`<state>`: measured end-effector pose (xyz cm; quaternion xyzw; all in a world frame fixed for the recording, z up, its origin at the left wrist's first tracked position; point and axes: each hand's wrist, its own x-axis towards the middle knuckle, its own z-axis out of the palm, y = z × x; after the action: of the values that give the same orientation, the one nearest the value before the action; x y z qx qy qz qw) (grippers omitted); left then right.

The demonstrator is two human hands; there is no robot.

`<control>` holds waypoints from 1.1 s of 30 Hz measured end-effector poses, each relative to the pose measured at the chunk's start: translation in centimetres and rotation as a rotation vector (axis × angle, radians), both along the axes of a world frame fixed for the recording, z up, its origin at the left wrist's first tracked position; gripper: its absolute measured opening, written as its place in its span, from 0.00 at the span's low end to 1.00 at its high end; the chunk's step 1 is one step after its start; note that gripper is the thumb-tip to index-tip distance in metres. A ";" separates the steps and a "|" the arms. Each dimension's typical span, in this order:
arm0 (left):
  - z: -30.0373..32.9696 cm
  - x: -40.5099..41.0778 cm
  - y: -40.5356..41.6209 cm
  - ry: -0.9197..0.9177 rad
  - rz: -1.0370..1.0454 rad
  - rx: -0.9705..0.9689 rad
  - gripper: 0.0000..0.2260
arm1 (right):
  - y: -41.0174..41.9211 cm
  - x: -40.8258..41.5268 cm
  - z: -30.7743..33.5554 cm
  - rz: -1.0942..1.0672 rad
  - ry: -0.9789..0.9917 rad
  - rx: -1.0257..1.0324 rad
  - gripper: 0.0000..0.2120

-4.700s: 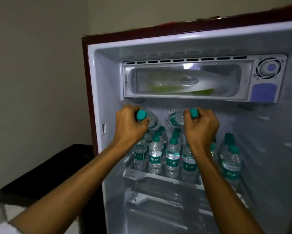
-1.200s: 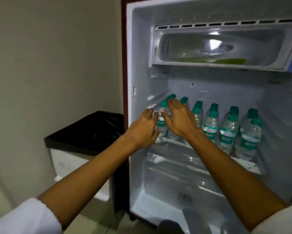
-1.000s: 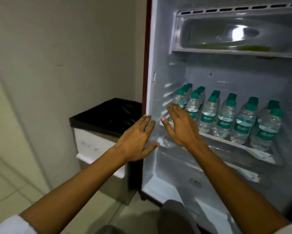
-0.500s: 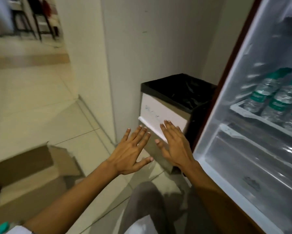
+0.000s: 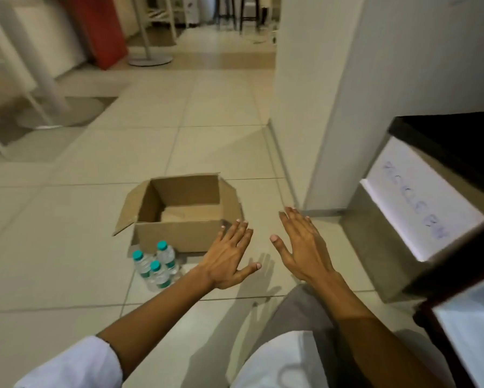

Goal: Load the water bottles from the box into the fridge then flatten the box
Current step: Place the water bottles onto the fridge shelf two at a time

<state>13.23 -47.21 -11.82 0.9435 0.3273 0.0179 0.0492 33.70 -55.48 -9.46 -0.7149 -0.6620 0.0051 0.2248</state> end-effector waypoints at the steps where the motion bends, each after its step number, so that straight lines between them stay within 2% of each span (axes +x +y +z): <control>1: -0.9 -1.0 0.0 0.007 0.056 -0.024 0.41 | 0.6 -0.8 -0.4 0.030 0.009 -0.004 0.35; 4: -3.4 -3.4 0.6 0.031 0.217 -0.086 0.40 | 2.6 -3.1 -1.4 0.127 0.016 -0.019 0.36; 10: -6.7 -8.4 2.6 0.092 0.526 -0.090 0.36 | 7.8 -8.0 -4.5 0.359 -0.015 -0.117 0.34; 15: -8.4 -12.4 3.6 0.257 0.698 -0.174 0.38 | 11.5 -13.7 -6.4 0.547 -0.110 -0.268 0.34; 19: -9.7 -14.2 4.2 0.331 0.731 -0.258 0.38 | 14.1 -17.0 -7.9 0.643 -0.168 -0.350 0.31; 22: -10.7 -15.1 4.4 0.344 0.723 -0.301 0.39 | 15.9 -18.9 -8.7 0.701 -0.258 -0.431 0.32; 29: -11.1 -15.1 4.9 0.241 0.675 -0.219 0.33 | 19.5 -23.4 -10.4 0.733 -0.416 -0.560 0.42; 33: -11.1 -15.4 5.2 0.158 0.659 -0.203 0.30 | 19.5 -24.0 -11.9 0.703 -0.440 -0.559 0.39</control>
<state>-2.14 -42.04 -22.88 0.7759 0.6172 -0.0730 0.1088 9.71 -35.99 -21.33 -0.4659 -0.8679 0.1069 -0.1354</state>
